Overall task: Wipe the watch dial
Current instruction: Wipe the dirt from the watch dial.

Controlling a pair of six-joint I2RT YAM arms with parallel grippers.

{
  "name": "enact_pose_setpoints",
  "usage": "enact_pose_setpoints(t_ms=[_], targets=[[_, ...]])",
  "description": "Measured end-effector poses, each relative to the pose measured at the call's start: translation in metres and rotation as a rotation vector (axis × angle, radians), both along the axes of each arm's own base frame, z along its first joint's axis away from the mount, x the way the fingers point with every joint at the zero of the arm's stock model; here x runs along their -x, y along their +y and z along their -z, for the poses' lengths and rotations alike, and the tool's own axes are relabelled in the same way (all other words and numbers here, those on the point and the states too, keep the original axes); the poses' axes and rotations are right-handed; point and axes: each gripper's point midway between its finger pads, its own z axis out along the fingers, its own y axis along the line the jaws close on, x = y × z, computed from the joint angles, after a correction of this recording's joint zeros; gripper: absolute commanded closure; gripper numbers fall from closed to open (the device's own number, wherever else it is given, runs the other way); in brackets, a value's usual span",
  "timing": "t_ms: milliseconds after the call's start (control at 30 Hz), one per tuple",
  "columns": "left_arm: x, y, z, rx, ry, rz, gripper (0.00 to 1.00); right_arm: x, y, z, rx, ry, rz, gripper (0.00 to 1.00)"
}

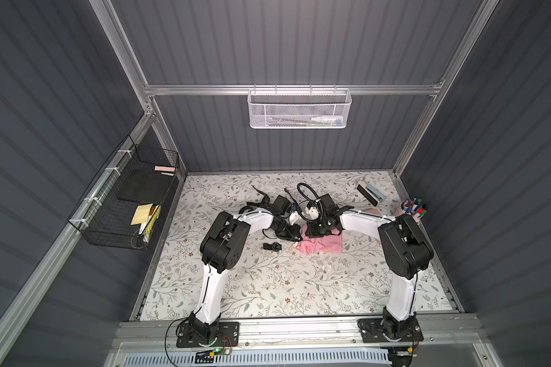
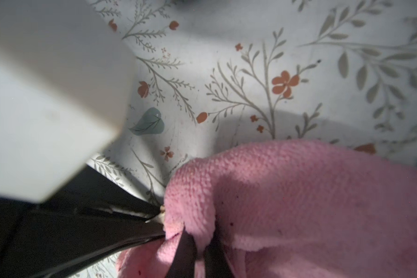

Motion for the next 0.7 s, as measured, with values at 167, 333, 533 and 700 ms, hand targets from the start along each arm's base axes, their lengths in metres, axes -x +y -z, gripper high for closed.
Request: enact_pose_setpoints(t_ms=[167, 333, 533, 700], targets=[[0.0, 0.0, 0.0, -0.003, 0.001, 0.0, 0.94, 0.001, 0.0, 0.001, -0.007, 0.015, -0.004, 1.0], [0.0, 0.0, -0.001, -0.004, 0.0, -0.001, 0.94, 0.002, -0.009, 0.005, 0.001, 0.018, 0.032, 1.0], [-0.001, 0.0, 0.0, -0.005, -0.001, -0.001, 0.94, -0.011, -0.012, -0.002, -0.001, 0.013, 0.057, 1.0], [-0.001, 0.0, 0.0, -0.005, -0.003, -0.002, 0.94, -0.023, 0.0, -0.012, -0.041, -0.001, 0.04, 1.0]])
